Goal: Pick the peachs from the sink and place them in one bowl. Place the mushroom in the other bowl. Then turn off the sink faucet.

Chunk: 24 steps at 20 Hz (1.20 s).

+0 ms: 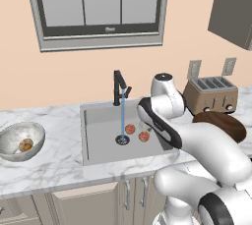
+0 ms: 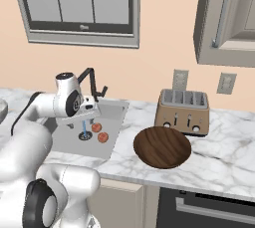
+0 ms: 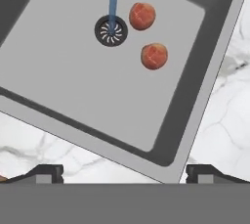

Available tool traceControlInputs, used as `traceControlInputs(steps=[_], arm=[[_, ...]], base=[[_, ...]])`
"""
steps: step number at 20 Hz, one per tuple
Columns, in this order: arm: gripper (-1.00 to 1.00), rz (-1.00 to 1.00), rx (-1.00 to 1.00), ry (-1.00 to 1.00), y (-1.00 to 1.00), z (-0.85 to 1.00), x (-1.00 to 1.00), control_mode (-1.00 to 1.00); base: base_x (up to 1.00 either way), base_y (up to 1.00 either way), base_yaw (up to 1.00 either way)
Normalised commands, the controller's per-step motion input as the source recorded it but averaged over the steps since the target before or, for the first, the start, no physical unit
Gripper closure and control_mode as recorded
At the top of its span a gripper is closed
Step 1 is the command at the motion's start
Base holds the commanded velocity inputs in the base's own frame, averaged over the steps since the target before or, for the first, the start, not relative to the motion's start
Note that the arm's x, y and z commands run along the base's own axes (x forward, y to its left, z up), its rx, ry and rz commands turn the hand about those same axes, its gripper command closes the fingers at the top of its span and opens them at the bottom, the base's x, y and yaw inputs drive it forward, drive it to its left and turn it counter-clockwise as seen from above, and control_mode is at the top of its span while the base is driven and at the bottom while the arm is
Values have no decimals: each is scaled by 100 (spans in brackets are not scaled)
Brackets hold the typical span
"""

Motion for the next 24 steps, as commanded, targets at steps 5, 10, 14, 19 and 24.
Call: traceControlInputs(steps=[5,10,14,19,24], arm=[[-100,5,0,0,-5,-45,16,-100],[-100,13,0,0,-5,-33,30,-100],[-100,15,0,2,0,-31,40,-100],[-100,15,0,5,0,-32,42,-100],[-100,13,-1,8,0,-34,42,-100]], base=[[0,0,0],[0,0,0],[0,0,0],[0,0,0],[0,0,0]])
